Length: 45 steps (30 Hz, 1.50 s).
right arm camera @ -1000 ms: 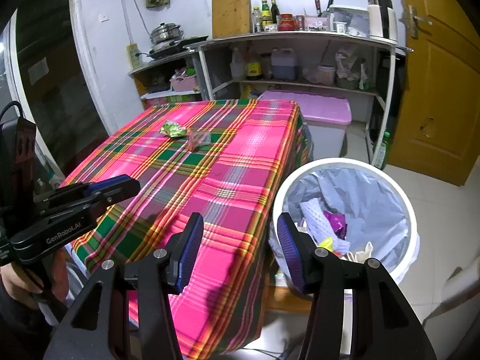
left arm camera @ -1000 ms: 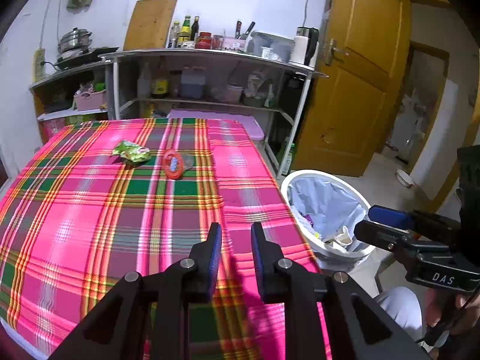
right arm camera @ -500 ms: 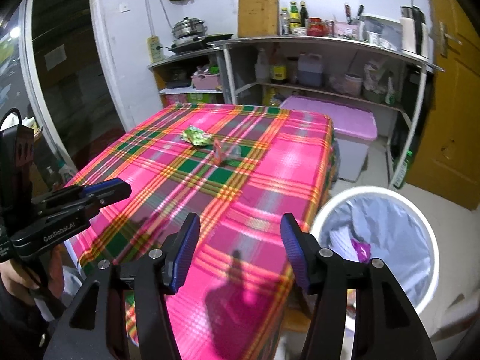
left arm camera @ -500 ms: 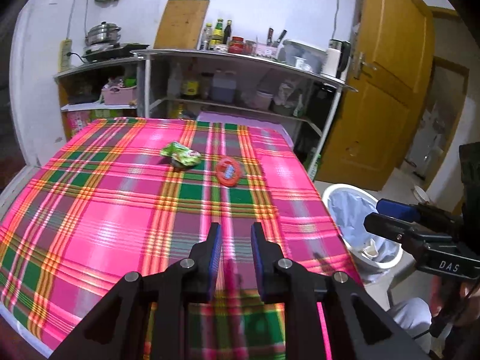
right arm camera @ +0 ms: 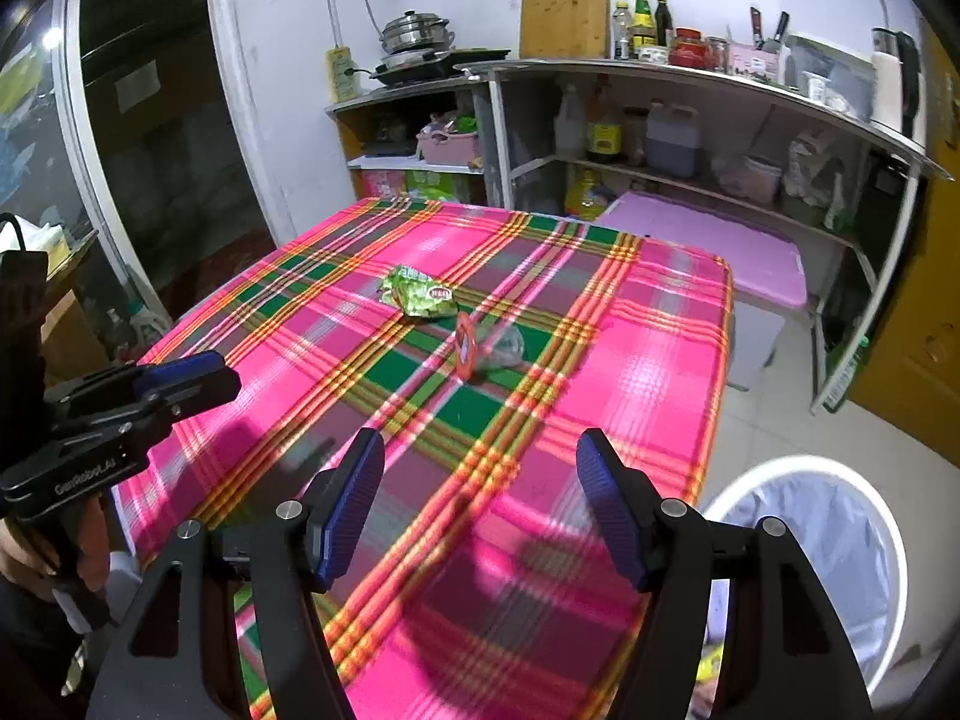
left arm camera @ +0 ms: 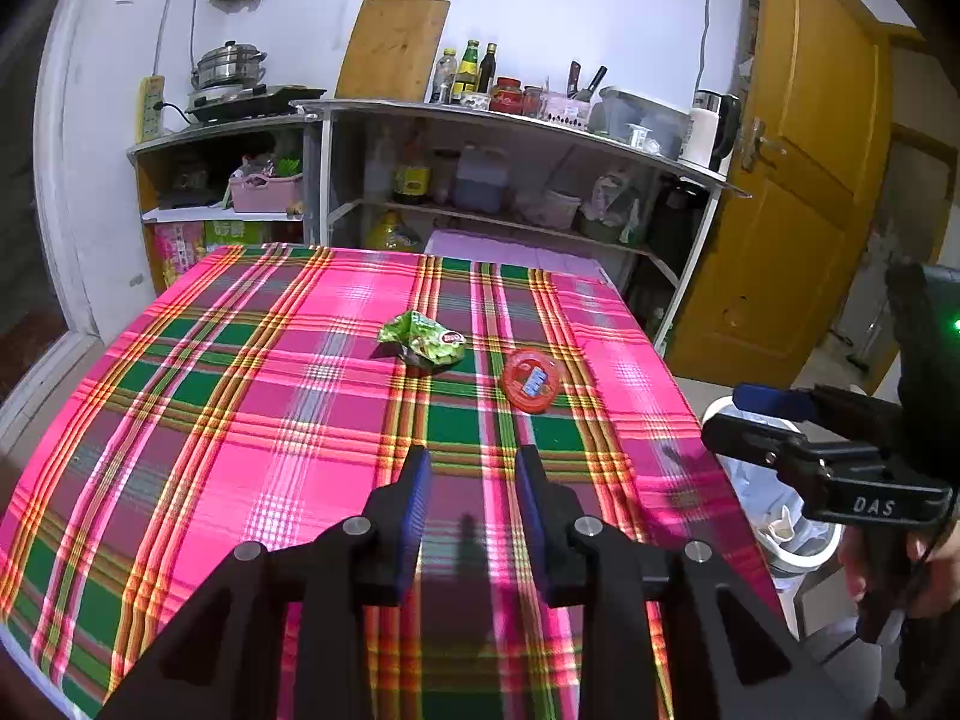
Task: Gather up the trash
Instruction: 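Withdraw both grippers from the bin back toward the table, then grasp the green chip bag with the left gripper while the right gripper grasps the clear cup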
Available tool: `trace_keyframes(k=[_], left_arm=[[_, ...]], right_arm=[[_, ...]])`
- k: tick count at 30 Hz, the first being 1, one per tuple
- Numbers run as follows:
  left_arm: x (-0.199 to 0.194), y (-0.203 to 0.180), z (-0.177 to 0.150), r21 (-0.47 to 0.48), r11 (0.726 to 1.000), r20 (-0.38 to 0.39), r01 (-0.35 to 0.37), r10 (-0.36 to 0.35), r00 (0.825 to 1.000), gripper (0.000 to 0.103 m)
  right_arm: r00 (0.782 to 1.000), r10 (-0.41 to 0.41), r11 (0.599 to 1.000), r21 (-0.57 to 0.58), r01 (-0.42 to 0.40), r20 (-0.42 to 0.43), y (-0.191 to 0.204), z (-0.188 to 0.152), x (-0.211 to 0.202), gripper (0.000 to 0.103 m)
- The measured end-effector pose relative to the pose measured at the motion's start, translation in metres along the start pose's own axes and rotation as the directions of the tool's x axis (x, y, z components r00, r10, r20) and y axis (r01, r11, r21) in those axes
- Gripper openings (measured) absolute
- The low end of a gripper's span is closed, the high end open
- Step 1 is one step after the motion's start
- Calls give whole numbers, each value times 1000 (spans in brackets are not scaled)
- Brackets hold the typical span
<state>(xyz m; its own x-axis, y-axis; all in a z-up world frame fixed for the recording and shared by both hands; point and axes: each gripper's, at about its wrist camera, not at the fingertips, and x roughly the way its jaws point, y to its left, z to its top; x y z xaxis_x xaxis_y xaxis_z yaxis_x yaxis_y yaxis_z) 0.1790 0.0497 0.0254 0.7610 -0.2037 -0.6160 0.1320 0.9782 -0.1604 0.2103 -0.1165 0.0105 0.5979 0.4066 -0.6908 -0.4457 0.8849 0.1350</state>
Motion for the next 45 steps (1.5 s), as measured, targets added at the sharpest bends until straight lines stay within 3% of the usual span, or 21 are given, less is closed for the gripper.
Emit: trace_keyframes(k=[13, 23, 26, 29, 31, 45], left_arm=[[32, 25, 17, -22, 1000, -14, 1, -2, 1000, 32], [56, 45, 25, -51, 999, -36, 12, -14, 999, 33], [60, 47, 28, -51, 999, -40, 15, -17, 999, 37], [67, 48, 35, -39, 999, -44, 23, -25, 999, 44], [73, 48, 40, -30, 999, -49, 30, -31, 998, 44], [149, 54, 90, 55, 996, -88, 65, -60, 994, 62]], right_arm=[[995, 23, 998, -64, -29, -95, -9, 38, 84, 68], [987, 32, 997, -59, -42, -156, -12, 49, 134, 67], [986, 27, 999, -38, -34, -163, -16, 52, 143, 67], [983, 44, 999, -2, -45, -179, -19, 53, 147, 62], [982, 52, 999, 10, -51, -182, -20, 53, 147, 43], [985, 80, 997, 24, -77, -154, -20, 37, 117, 43]])
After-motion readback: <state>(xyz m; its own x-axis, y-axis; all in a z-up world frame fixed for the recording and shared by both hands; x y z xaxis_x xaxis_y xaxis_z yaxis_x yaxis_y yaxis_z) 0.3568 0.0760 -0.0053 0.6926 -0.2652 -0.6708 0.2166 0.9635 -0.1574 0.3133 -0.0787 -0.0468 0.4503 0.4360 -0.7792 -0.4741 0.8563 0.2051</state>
